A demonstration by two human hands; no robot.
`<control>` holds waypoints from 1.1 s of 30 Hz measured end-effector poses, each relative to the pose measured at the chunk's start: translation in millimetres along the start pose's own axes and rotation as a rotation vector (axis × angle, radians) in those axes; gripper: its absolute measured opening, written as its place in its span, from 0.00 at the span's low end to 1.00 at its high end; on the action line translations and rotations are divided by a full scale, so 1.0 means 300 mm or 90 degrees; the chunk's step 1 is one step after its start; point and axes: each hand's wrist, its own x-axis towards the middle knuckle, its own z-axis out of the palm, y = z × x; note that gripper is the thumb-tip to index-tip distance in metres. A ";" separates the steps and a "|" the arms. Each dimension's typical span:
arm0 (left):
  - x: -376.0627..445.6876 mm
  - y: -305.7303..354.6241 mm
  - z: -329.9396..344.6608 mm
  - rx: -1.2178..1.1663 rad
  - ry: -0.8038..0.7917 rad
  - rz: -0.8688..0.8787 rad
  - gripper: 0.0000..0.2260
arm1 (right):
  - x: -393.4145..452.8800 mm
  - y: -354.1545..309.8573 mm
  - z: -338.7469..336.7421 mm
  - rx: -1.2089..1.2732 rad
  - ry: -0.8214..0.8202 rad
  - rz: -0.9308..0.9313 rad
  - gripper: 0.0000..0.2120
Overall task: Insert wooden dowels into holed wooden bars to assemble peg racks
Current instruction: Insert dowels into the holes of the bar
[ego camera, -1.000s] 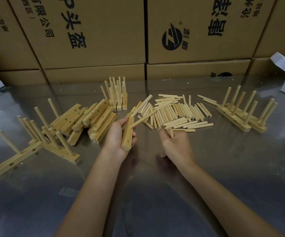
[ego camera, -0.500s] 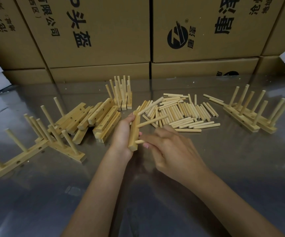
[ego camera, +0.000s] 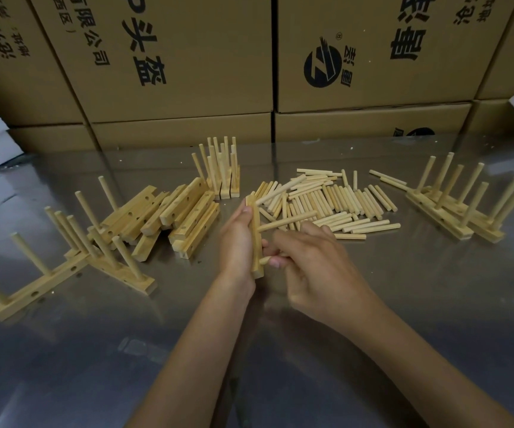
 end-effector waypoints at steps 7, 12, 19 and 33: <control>0.004 0.019 -0.011 -0.062 0.000 -0.018 0.15 | 0.008 -0.007 -0.010 -0.091 0.159 -0.079 0.07; 0.006 0.030 -0.035 -0.177 -0.028 -0.115 0.12 | 0.008 -0.016 0.002 0.025 0.400 -0.001 0.12; 0.020 0.033 -0.047 -0.177 0.001 -0.152 0.13 | -0.014 -0.032 0.082 0.214 0.145 0.111 0.09; 0.085 0.006 -0.068 -0.256 -0.016 -0.075 0.16 | 0.103 0.007 0.171 0.272 0.072 0.339 0.13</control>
